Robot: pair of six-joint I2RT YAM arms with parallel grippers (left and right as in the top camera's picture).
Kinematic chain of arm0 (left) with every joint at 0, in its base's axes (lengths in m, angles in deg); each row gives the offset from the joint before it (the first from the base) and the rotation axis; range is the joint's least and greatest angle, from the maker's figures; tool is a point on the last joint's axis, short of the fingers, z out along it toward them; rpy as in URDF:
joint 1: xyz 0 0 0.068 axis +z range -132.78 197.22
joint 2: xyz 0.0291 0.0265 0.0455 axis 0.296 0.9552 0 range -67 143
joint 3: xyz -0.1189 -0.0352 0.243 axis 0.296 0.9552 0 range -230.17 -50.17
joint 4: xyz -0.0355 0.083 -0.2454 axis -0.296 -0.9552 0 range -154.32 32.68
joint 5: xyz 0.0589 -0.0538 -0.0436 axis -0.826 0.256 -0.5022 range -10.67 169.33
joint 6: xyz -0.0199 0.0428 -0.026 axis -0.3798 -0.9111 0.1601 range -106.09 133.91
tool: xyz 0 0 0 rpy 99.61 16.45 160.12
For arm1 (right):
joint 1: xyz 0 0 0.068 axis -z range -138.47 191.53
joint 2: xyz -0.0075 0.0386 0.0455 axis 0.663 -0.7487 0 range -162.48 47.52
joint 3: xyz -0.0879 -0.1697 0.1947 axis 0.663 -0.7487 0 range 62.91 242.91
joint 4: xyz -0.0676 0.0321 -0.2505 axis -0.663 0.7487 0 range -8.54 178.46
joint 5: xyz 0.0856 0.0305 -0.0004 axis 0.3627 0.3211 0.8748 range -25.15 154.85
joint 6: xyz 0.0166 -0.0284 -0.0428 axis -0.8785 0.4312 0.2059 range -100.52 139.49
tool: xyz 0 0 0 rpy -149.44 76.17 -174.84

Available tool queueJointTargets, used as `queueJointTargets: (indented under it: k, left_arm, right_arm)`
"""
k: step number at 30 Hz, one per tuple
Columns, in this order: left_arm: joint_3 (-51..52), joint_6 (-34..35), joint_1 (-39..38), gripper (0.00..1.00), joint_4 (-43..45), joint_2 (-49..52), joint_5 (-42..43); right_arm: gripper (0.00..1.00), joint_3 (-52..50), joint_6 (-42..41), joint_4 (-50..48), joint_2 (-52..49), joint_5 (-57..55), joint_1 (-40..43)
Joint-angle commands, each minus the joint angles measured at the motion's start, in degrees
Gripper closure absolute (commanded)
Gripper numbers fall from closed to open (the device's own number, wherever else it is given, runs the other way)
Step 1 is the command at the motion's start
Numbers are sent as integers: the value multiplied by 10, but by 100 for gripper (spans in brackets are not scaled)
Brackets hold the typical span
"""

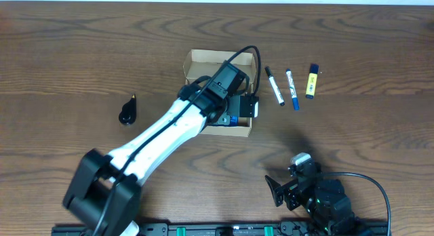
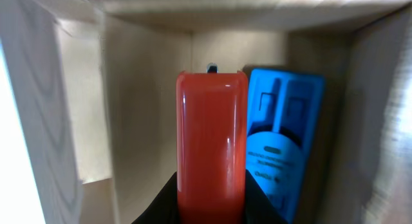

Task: Pack container
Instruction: 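Lift the red stapler with the left gripper and carry it over the box, then lower the red stapler into the box beside the holder and release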

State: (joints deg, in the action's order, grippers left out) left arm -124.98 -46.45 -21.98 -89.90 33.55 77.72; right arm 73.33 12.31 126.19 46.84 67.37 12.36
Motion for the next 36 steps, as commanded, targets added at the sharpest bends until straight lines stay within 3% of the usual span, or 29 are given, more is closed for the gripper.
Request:
queueJointTargets:
  k: [1,8,23,27,32,36]
  left_arm:
    - [-9,-14,4,94,14,28,-47]
    - [-9,-13,26,94,57,58,-45]
    - [-8,-14,63,94,53,70,27]
    - [-8,-13,66,88,54,71,32]
    - [-8,-9,70,67,54,71,31]
    - [-8,-9,71,62,54,71,31]
  right_arm:
    - [1,-6,-5,0,4,-6,-5]
    - [1,-6,-5,0,4,-6,-5]
    - [1,-6,-5,0,4,-6,-5]
    - [1,-6,-5,0,4,-6,-5]
    - [1,-6,-5,0,4,-6,-5]
    - [1,-6,-5,0,4,-6,-5]
